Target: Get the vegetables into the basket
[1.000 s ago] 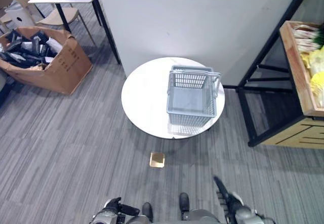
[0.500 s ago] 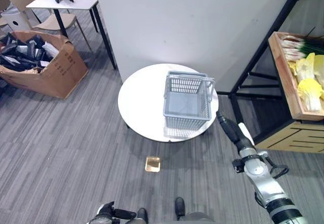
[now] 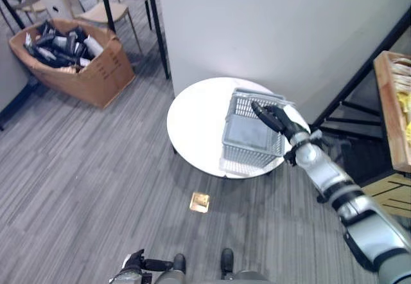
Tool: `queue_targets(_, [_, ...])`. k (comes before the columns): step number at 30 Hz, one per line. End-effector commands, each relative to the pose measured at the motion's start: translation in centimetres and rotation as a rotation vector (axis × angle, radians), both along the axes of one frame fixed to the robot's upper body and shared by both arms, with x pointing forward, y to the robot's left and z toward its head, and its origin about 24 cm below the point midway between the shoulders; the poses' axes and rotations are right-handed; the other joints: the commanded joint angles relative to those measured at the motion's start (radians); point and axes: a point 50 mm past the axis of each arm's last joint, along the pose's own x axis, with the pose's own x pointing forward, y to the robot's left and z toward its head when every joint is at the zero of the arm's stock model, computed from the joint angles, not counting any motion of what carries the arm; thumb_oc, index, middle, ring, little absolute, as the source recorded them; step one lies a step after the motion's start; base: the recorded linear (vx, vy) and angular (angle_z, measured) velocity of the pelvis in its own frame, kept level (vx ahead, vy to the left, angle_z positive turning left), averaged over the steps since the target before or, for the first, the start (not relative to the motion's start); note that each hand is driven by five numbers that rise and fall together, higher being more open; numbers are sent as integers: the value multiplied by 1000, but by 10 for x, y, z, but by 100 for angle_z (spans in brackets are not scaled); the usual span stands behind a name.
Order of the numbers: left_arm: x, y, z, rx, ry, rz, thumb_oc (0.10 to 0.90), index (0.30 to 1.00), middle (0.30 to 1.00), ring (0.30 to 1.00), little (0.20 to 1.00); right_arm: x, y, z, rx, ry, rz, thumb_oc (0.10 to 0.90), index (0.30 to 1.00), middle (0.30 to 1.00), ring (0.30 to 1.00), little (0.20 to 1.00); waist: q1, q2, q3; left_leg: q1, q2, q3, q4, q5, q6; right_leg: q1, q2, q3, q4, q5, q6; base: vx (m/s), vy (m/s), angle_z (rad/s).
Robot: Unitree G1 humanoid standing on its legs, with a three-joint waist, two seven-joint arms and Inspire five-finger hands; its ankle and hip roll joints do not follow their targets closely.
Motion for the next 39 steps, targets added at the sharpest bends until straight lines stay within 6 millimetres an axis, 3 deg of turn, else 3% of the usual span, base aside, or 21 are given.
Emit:
queue_targets(1, [-28,15,-5,75,138,-27,900,1000,1000,1000,1000,24,-7,108,-115,-293,-22,900,1000,1000,1000,1000,21,-59,77,-13,1,-54,-2,-20,-66,60,-64,20,14,-45,103,-52,-18,36])
queue_targets(5, [-26,18,-4,69,129,-3,900,1000,1000,1000,1000,27,-28,138,-297,-284,-112,900,1000,1000,1000,1000,33,-57,95,-69,-4,-85,-2,-1,-73,23,-65,-4,9,-37,105,-19,-23,25])
queue_targets(10, [-23,20,-3,74,120,7,900,1000,1000,1000,1000,22,-54,163,-370,-289,-237,900,1000,1000,1000,1000,44,-58,103,-113,-8,-108,-2,13,-82,-11,-62,-25,0,-30,108,8,-23,18])
queue_targets(12, [-24,18,-3,68,125,7,900,1000,1000,1000,1000,22,-55,167,-391,-288,-246,900,1000,1000,1000,1000,45,-59,102,-113,-5,-110,-2,12,-83,-10,-60,-25,0,-34,108,35,-10,8])
queue_targets(21, [-14,16,-2,69,97,-23,900,1000,1000,1000,1000,7,-74,220,-486,-409,-352,900,1000,1000,1000,1000,42,-56,109,-149,-1,-127,-2,26,-95,-46,-58,-33,0,-30,109,1,-14,3])
queue_targets(25, [-14,15,-2,71,98,-36,900,1000,1000,1000,1000,4,-76,230,-528,-415,-358,900,1000,1000,1000,1000,40,-51,111,-152,-1,-128,-2,27,-97,-50,-55,-34,0,-31,107,0,0,0])
queue_targets(30, [-10,14,-1,69,87,-45,900,1000,1000,1000,1000,1,-78,239,-573,-426,-378,900,1000,1000,1000,1000,40,-34,126,-175,-5,-135,-2,36,-100,-75,-55,-36,0,-28,106,-12,-6,1])
queue_targets(34, [-1,11,1,59,53,-72,900,1000,1000,1000,1000,-14,-100,253,-619,-423,-462,900,1000,1000,1000,1000,53,-2,156,-234,-12,-139,-2,56,-110,-133,-62,-47,0,-13,111,-59,-21,10])
queue_targets(39, [2,1,0,34,37,-109,900,1000,1000,1000,1000,-23,-109,266,-666,-437,-508,900,1000,1000,1000,1000,59,27,183,-298,-7,-137,-2,72,-117,-202,-57,-34,0,1,115,-31,-22,6])
